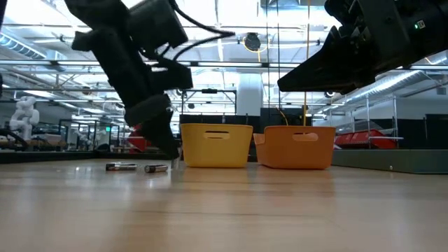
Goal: Sort batteries
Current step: Put the silver battery into the yellow bin
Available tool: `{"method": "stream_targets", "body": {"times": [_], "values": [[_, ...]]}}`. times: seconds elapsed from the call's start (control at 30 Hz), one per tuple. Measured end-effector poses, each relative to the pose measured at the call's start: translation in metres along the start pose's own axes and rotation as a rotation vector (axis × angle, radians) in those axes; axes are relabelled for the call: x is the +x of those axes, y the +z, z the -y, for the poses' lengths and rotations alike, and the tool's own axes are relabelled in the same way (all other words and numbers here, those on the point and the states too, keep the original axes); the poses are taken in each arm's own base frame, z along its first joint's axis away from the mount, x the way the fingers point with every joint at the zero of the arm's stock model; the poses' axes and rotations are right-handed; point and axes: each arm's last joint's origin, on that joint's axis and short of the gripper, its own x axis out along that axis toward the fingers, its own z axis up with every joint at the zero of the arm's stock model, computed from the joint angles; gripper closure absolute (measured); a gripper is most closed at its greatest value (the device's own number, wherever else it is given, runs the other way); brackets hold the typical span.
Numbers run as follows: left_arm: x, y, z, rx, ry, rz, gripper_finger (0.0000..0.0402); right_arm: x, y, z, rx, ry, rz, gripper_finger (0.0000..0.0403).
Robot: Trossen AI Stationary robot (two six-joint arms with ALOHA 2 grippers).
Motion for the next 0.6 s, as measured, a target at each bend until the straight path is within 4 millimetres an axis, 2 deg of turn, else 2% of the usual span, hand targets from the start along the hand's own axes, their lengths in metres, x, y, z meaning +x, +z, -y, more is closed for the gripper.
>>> {"method": "stream_targets", "body": {"times": [0.27, 0.37, 0.47, 0.6], "values": [[0.019, 0.001, 0.005, 0.046, 0.041, 0.045, 0.0222, 0.000, 0.000, 0.000, 0.000, 0.000, 0.000, 0.0323], [0.021, 0.000, 0.005, 0.090, 0.042, 0.041, 0.0269, 0.000, 0.000, 0.000, 0.002, 0.001, 0.001, 0.0323], [0.021, -0.001, 0.005, 0.118, 0.026, 0.027, 0.0352, 0.000, 0.000, 0.000, 0.000, 0.001, 0.001, 0.0323], [0.011, 0.002, 0.010, 0.136, -0.032, 0.041, 0.0351, 0.000, 0.000, 0.000, -0.004, 0.001, 0.000, 0.0323]]}}
